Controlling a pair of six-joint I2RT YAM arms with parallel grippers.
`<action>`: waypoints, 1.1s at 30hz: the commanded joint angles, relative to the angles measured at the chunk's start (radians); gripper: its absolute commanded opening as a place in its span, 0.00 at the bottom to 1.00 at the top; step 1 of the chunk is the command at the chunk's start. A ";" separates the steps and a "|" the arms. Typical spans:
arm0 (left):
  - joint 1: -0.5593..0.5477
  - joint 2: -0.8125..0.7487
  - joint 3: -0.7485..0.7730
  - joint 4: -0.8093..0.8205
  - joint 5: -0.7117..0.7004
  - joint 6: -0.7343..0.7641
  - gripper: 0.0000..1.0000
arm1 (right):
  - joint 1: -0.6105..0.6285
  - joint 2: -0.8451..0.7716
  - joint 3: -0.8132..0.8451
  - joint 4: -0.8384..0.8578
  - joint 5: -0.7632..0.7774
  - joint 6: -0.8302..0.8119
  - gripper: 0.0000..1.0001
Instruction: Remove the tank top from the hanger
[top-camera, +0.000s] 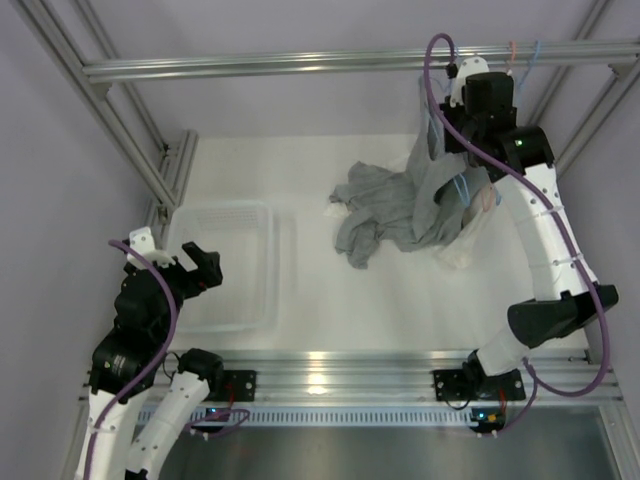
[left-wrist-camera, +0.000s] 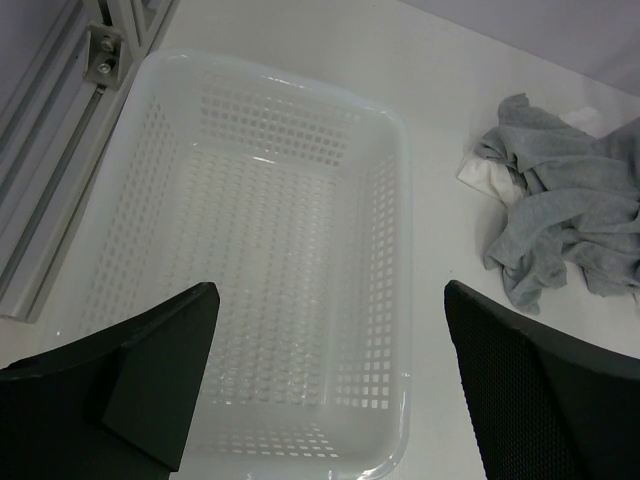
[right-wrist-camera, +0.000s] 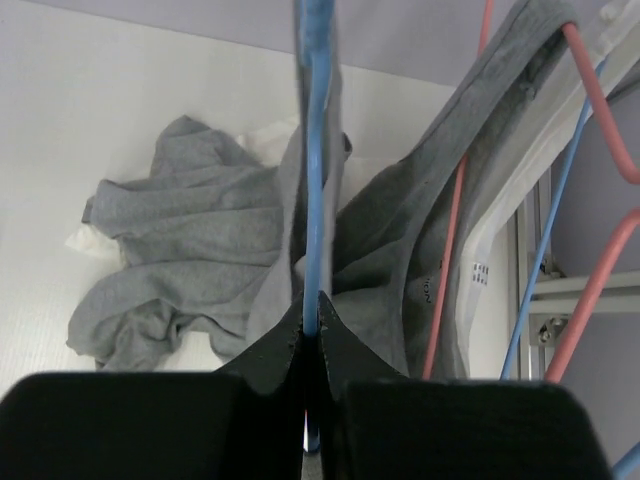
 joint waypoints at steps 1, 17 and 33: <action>-0.007 -0.011 -0.009 0.052 -0.005 -0.006 0.99 | -0.017 -0.031 0.053 0.062 0.003 0.006 0.00; -0.008 -0.008 -0.010 0.052 -0.013 -0.007 0.99 | -0.017 -0.359 -0.311 0.523 -0.031 0.109 0.00; -0.008 0.112 0.068 0.060 0.184 0.039 0.99 | -0.025 -0.691 -0.617 0.605 -0.267 0.153 0.00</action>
